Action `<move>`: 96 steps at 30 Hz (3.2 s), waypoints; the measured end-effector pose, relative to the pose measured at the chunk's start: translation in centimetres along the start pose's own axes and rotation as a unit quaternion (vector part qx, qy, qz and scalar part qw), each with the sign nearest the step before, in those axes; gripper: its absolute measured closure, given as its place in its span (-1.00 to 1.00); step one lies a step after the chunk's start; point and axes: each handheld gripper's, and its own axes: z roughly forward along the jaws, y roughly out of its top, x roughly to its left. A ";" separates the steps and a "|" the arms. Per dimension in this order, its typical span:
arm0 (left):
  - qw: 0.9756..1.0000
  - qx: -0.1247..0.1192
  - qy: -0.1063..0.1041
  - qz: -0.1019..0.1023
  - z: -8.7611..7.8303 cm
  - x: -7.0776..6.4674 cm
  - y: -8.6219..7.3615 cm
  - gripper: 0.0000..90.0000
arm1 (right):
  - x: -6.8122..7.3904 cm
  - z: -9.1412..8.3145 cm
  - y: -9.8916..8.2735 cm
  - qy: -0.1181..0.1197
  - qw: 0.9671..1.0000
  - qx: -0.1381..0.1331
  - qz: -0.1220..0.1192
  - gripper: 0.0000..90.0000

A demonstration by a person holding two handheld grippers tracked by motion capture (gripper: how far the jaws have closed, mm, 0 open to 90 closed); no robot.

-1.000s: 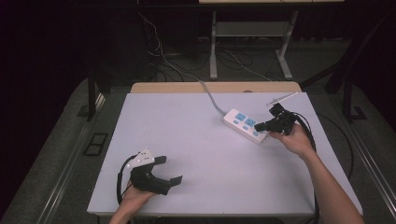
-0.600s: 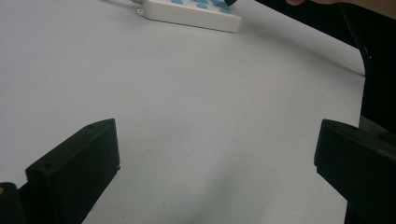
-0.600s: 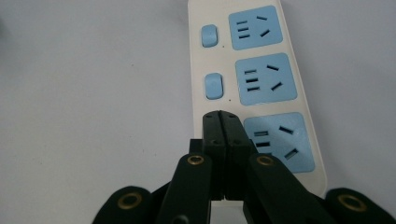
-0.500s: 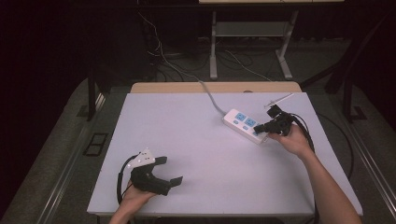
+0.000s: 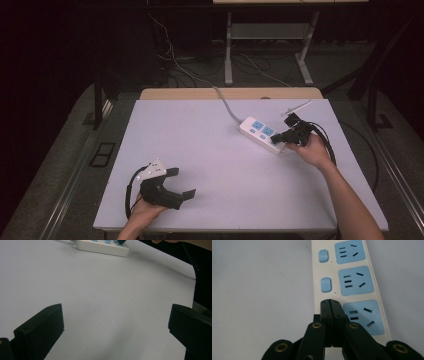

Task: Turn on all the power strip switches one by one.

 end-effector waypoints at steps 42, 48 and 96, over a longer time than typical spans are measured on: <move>1.000 0.004 0.004 -0.001 0.1 0.0 0.0 -1.00 | -0.3 0.3 -1.4 0.012 0.999 -0.039 0.011 1.00; 1.000 0.004 0.003 0.001 0.1 0.0 0.0 -1.00 | -0.2 0.3 -1.3 0.008 0.999 -0.037 0.012 1.00; 1.000 0.001 0.001 0.000 0.0 0.2 0.0 -1.00 | 0.5 -0.3 3.6 0.003 1.000 -0.023 -0.021 1.00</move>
